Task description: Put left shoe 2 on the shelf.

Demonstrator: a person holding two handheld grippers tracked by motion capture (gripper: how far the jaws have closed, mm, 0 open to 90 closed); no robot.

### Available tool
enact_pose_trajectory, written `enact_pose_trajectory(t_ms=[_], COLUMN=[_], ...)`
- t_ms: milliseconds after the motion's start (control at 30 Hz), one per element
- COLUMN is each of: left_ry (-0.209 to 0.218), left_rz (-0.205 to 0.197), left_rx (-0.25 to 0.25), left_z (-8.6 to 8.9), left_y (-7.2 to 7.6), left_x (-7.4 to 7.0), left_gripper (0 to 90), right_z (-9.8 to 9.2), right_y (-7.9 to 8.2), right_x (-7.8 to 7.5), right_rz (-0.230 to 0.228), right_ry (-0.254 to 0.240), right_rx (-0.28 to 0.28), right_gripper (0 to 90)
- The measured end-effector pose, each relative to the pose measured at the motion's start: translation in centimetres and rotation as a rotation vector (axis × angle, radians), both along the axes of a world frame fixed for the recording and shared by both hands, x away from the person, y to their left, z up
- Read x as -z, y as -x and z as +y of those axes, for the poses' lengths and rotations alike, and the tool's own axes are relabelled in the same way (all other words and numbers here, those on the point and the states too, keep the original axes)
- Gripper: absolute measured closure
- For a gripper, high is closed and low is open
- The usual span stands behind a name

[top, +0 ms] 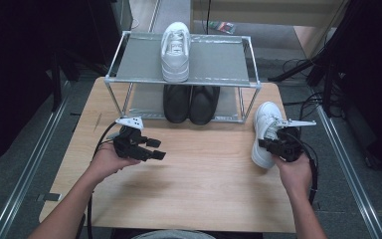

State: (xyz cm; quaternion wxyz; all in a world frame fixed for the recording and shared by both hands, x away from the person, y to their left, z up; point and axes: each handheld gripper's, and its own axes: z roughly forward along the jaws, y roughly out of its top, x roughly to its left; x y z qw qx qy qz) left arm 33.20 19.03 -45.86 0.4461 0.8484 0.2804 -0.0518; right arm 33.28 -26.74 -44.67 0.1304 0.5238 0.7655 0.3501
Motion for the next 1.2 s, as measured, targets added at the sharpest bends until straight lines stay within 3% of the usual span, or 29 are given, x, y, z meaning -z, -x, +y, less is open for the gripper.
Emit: enact_pose_trajectory(t_ms=[367,667,833,933,1033,1100,1200], left_ry=[-0.022,-0.027,-0.031,-0.029,-0.028,-0.032,-0.035], left_rz=[0.005,-0.001,0.007,0.002,0.003,0.005,0.003], left_rx=[0.031,0.051,0.053,0.054,0.052,0.052,0.053], left_z=[-1.3,-2.1,-2.0,-1.9,-1.8,-1.9,-1.9], left_y=[-0.9,-0.9,-0.9,-0.9,-0.9,-0.9,-0.9], left_x=[0.3,0.2,0.3,0.2,0.2,0.3,0.3], left_gripper=[39.1,38.6,38.3,38.2,38.1,38.1,38.0], right_z=[1.2,3.9,4.1,4.2,4.2,3.6,3.1], right_y=[3.2,6.2,6.5,6.5,6.7,6.9,7.0], right_x=[0.3,1.4,2.3,2.4,2.2,1.5,0.9], right_rz=[0.025,0.049,0.082,0.085,0.079,0.025,-0.001], right_ry=[0.004,0.002,-0.016,0.002,0.021,-0.023,-0.038], right_rx=[-0.002,-0.071,-0.090,-0.111,-0.118,-0.107,-0.089], right_gripper=[81.4,81.1,77.5,74.4,71.2,65.0,61.8])
